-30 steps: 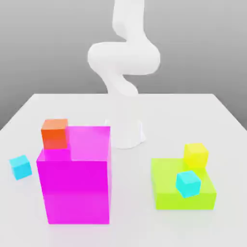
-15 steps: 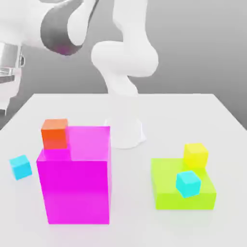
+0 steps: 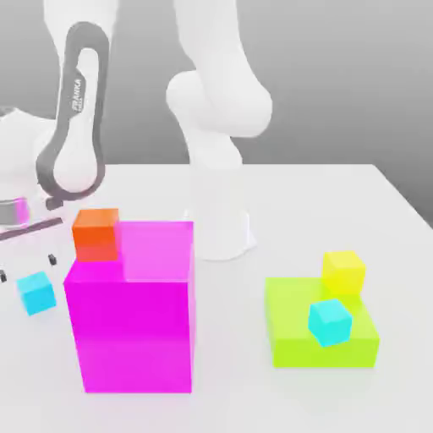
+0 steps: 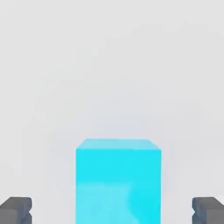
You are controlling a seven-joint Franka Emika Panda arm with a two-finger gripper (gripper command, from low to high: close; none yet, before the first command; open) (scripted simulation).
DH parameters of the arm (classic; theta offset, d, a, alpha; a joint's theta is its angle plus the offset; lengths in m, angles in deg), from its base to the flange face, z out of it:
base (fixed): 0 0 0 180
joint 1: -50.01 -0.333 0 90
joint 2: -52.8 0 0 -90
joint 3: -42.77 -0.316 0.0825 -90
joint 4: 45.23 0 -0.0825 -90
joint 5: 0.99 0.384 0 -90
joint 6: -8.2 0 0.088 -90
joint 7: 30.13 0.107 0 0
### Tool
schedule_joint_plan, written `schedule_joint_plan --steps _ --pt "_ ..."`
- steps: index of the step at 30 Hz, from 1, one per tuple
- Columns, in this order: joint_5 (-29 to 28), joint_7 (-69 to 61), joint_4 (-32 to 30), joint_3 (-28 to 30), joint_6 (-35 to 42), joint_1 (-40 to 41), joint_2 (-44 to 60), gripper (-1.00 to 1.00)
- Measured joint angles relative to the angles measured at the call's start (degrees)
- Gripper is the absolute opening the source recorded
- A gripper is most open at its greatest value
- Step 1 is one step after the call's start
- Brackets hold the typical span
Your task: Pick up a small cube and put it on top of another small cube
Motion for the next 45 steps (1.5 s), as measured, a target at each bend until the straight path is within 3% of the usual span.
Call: schedule_joint_plan --steps 1,2,9,16,25,29,42,45 --pt "0.68 -0.52 0.38 -1.02 -1.67 0.87 2.05 0.00" --pt "1.13 -0.87 0.63 -1.69 -2.80 1.44 3.44 -1.00" --pt "0.88 -0.71 0.64 -2.06 -2.95 1.88 3.23 -1.00" --pt "-3.89 2.42 -0.42 0.80 6.78 -0.28 -8.71 -1.00" --pt "10.95 -12.98 10.28 -7.66 14.12 -17.96 -17.91 -1.00" --pt "14.95 -16.77 12.07 -12.52 17.67 -26.66 -22.02 -1.00" --pt "6.39 -6.76 2.52 -35.04 27.51 -44.47 -29.35 -1.00" --pt "2.33 -3.08 0.40 -37.90 25.63 -43.88 -27.02 -1.00"
